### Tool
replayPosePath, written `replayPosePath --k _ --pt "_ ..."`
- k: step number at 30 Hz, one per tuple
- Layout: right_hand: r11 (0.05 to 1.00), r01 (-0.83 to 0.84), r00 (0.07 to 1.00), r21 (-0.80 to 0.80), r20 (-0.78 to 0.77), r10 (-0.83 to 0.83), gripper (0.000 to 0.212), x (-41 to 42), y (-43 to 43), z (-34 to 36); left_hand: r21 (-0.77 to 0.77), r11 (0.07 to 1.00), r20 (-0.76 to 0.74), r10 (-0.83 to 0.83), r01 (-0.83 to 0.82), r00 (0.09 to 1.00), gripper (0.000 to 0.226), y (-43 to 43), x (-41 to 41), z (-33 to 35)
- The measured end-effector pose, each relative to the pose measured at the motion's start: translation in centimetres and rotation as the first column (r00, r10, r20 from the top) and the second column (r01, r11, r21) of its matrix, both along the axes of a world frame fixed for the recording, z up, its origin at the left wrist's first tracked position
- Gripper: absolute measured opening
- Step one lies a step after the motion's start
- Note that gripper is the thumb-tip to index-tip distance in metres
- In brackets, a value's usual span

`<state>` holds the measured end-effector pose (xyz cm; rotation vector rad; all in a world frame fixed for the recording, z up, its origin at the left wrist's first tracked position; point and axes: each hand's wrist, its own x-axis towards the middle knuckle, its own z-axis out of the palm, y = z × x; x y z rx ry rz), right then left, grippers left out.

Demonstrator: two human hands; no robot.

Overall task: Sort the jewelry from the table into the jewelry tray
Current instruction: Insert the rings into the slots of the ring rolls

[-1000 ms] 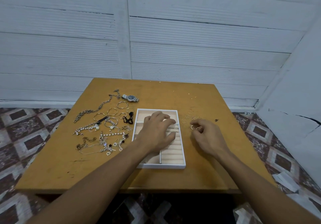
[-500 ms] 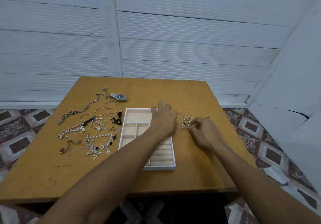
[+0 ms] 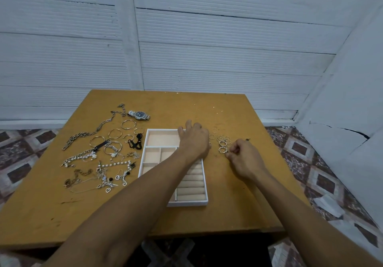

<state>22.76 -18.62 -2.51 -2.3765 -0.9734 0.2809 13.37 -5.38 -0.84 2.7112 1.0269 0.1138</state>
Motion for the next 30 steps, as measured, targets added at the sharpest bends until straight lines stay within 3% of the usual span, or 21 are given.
replayPosePath --k 5,12,27,30 --pt "0.998 -0.037 0.999 0.042 -0.038 0.039 0.011 -0.3 -0.7 0.5 -0.03 0.999 0.133 -0.018 0.023 0.991 0.012 -0.2 -0.5 0.1" --pt "0.998 0.006 0.995 0.065 -0.097 0.0 0.008 -0.2 -1.6 1.3 -0.018 0.996 0.352 -0.072 0.083 0.933 0.011 0.3 -3.5 2.0" --pt "0.985 0.087 0.918 0.148 -0.396 -0.021 0.016 -1.3 -2.2 4.4 -0.029 0.999 0.341 -0.005 0.016 0.94 0.006 1.7 -11.2 2.0" --pt "0.984 0.082 0.939 0.159 -0.344 -0.023 0.018 -1.4 -1.9 4.8 -0.046 0.999 0.334 0.007 0.009 0.943 0.006 1.4 -11.2 1.9"
